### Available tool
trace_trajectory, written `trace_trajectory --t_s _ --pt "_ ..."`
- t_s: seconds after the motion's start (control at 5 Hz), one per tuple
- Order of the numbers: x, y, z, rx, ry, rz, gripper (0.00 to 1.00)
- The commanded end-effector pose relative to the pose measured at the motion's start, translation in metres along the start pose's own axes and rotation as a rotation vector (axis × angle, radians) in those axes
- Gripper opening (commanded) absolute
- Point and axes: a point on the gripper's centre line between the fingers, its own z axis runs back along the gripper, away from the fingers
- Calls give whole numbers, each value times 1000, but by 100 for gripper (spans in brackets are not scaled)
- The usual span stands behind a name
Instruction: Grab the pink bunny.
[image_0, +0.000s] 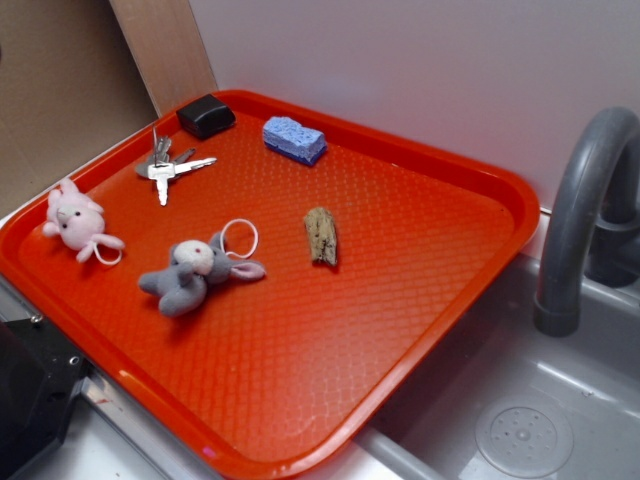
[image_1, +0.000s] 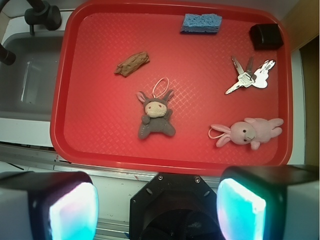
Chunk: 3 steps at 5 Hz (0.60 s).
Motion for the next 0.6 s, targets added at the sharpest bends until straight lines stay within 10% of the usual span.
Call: trace_trajectory --t_s 0.0,0.4 --pt "0 0 0 0 0 0 100" --pt "46 10 2 -70 -89 473 100"
